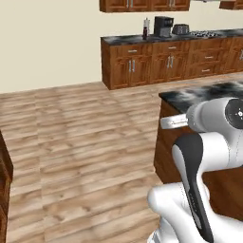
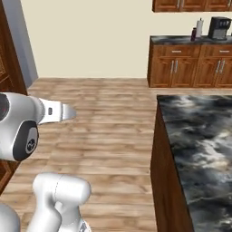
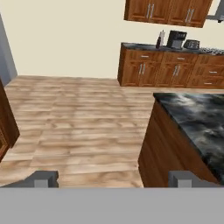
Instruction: There is a wine glass and glass cup on the dining counter. Place the wine bottle next to the wine glass and the juice bottle next to the glass cup.
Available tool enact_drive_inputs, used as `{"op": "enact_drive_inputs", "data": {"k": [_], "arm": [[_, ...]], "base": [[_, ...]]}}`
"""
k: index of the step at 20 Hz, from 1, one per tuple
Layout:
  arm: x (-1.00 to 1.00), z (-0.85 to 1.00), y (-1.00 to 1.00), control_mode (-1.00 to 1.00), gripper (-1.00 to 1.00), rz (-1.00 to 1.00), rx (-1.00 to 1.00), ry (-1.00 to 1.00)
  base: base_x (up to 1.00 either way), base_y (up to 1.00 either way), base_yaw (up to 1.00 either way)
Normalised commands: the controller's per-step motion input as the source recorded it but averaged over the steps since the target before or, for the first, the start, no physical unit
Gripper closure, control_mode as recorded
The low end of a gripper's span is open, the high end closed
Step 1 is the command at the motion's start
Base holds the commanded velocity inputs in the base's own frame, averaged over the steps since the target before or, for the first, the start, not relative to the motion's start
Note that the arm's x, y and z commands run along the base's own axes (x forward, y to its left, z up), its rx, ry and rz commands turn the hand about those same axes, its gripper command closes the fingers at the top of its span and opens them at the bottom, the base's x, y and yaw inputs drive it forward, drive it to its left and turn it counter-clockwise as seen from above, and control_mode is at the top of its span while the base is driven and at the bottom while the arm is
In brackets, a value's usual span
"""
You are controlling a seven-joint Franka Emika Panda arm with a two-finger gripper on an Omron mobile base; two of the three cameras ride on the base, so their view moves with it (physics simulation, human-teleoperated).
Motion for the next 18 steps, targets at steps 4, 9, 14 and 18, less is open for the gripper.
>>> {"op": "enact_drive_inputs", "data": {"k": [4, 9, 14, 18], "arm": [[0.0, 0.0, 0.0, 1.0, -1.0, 0.0, 0.0, 0.0], [0.0, 0.0, 0.0, 1.0, -1.0, 0.0, 0.0, 0.0], [0.0, 0.0, 0.0, 1.0, -1.0, 0.0, 0.0, 0.0], [0.0, 0.0, 0.0, 1.0, -1.0, 0.0, 0.0, 0.0]], "base": [[1.0, 0.27, -0.13], [1.0, 0.26, -0.12], [1.0, 0.3, -0.13], [1.0, 0.26, -0.21]]}}
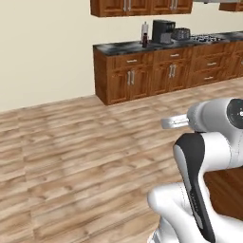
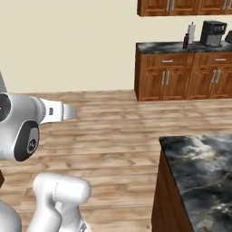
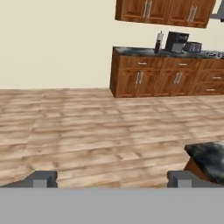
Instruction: There is a wine glass and glass cup on the dining counter. Place the wine bottle next to the wine glass and the juice bottle next to the glass cup.
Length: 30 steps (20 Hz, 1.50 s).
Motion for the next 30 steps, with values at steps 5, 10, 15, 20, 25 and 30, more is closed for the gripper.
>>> {"op": "enact_drive_inputs", "data": {"k": [5, 10, 15, 20, 25, 30], "arm": [[0.0, 0.0, 0.0, 1.0, -1.0, 0.0, 0.0, 0.0], [0.0, 0.0, 0.0, 1.0, -1.0, 0.0, 0.0, 0.0], [0.0, 0.0, 0.0, 1.0, -1.0, 0.0, 0.0, 0.0], [0.0, 0.0, 0.0, 1.0, -1.0, 0.0, 0.0, 0.0], [0.0, 0.0, 0.0, 1.0, -1.0, 0.0, 0.0, 0.0], [0.0, 0.0, 0.0, 1.0, -1.0, 0.0, 0.0, 0.0]], "base": [[1.0, 0.31, -0.26], [1.0, 0.34, -0.32], [1.0, 0.35, -0.35], [1.0, 0.11, -0.31], [1.0, 0.0, -0.21], [1.0, 0.0, -0.16]]}}
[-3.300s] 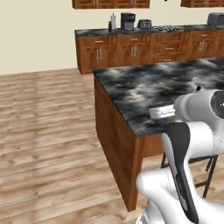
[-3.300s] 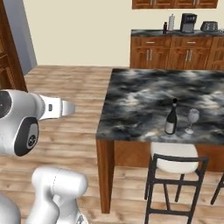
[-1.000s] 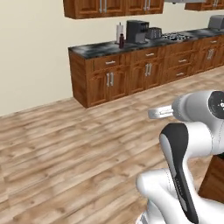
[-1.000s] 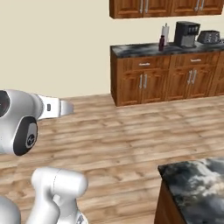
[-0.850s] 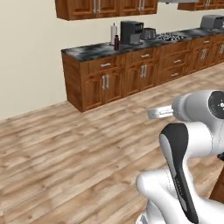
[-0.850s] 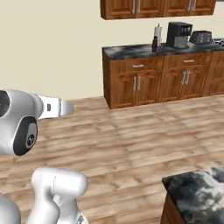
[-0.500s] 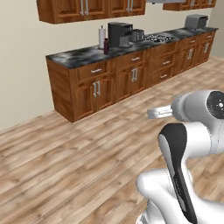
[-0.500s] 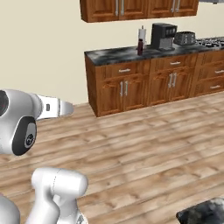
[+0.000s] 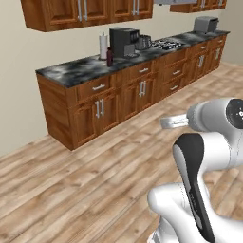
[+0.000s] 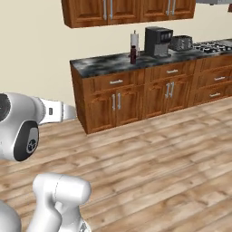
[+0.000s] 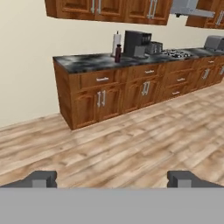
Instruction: There is a wine glass and glass cup on the dining counter. Place the wine bottle next to the wine glass and the juice bottle next to the glass cup.
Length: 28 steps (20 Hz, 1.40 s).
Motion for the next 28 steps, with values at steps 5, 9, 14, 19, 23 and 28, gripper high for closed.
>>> {"op": "enact_drive_inputs", "data": {"k": [5, 9, 14, 19, 23, 28], "arm": [[0.0, 0.0, 0.0, 1.0, -1.0, 0.0, 0.0, 0.0], [0.0, 0.0, 0.0, 1.0, -1.0, 0.0, 0.0, 0.0], [0.0, 0.0, 0.0, 1.0, -1.0, 0.0, 0.0, 0.0], [0.0, 0.0, 0.0, 1.0, -1.0, 0.0, 0.0, 0.0], [0.0, 0.0, 0.0, 1.0, -1.0, 0.0, 0.0, 0.0], [0.0, 0.0, 0.0, 1.0, -1.0, 0.0, 0.0, 0.0]], "base": [[1.0, -0.43, -0.01], [1.0, -0.56, 0.12], [1.0, -0.42, 0.26], [1.0, -0.32, 0.31], [1.0, -0.34, 0.32], [1.0, -0.42, 0.33]]}}
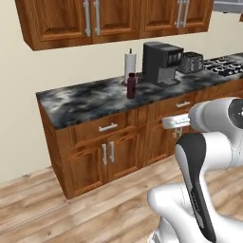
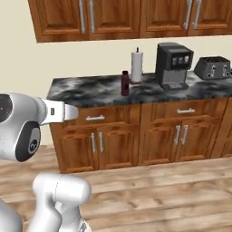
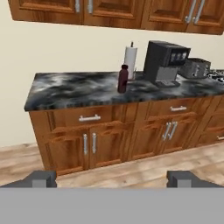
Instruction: There is a wine glass and glass cup on the dining counter. Place the wine bottle next to the wine glass and the juice bottle next to the glass cup.
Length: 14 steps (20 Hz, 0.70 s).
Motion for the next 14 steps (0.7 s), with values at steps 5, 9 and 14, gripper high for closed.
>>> {"op": "enact_drive_inputs", "data": {"k": [5, 9, 14], "arm": [[0.0, 0.0, 0.0, 1.0, -1.0, 0.0, 0.0, 0.0], [0.0, 0.0, 0.0, 1.0, -1.0, 0.0, 0.0, 0.0], [0.0, 0.0, 0.0, 1.0, -1.0, 0.0, 0.0, 0.0]], "base": [[1.0, -0.61, 0.33], [1.0, -0.71, 0.34], [1.0, -0.54, 0.34]]}}
